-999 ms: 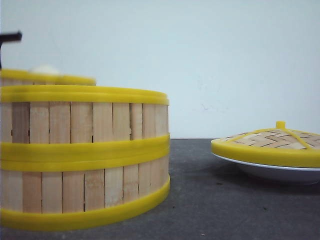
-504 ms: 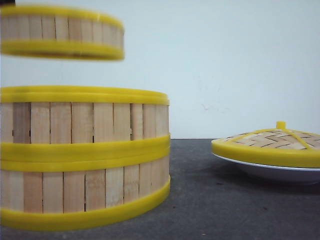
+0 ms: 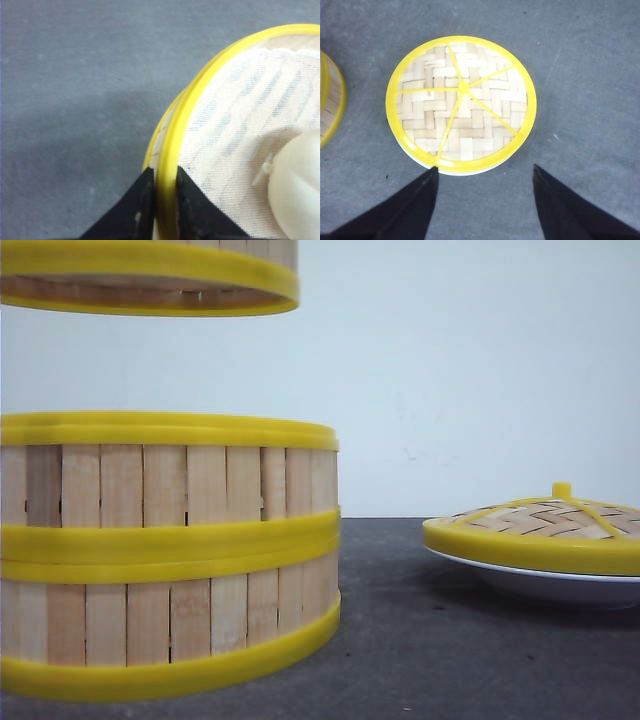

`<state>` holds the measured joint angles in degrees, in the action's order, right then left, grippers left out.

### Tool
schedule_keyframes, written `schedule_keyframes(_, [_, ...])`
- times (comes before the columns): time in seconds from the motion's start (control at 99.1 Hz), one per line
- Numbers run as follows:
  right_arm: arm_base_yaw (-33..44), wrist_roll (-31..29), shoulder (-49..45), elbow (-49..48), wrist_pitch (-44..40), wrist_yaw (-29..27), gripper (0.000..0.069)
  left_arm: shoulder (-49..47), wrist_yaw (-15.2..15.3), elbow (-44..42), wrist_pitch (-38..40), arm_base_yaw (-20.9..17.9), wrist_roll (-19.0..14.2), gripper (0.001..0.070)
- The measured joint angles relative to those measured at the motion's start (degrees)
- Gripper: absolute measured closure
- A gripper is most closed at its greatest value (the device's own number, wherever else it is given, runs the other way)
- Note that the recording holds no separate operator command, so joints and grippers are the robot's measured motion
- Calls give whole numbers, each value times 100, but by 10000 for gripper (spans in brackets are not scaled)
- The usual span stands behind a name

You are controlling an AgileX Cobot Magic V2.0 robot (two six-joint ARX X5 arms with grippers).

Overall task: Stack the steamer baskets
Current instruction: 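Lift the basket with the left gripper and carry it over the stack, then lower the basket onto the stack and open the left gripper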

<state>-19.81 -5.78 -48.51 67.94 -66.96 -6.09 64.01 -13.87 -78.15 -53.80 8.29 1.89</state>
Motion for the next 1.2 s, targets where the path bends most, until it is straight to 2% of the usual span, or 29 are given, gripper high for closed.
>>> schedule_keyframes(0.353, [0, 4, 0, 0, 33, 2, 328, -33, 7, 1099, 472, 553, -116, 684])
schedule_keyframes(0.585, [0, 4, 0, 0, 33, 2, 328, 170, 162, 1165, 697, 557, -190, 684])
schedule_keyframes(0.988, [0, 4, 0, 0, 33, 2, 328, 538, 179, 1167, 774, 555, -212, 684])
schedule_keyframes(1.13, [0, 4, 0, 0, 33, 2, 328, 538, 431, 1169, 734, 562, -223, 684])
schedule_keyframes(1.2, [0, 4, 0, 0, 33, 2, 328, 538, 457, 1169, 721, 562, -243, 684])
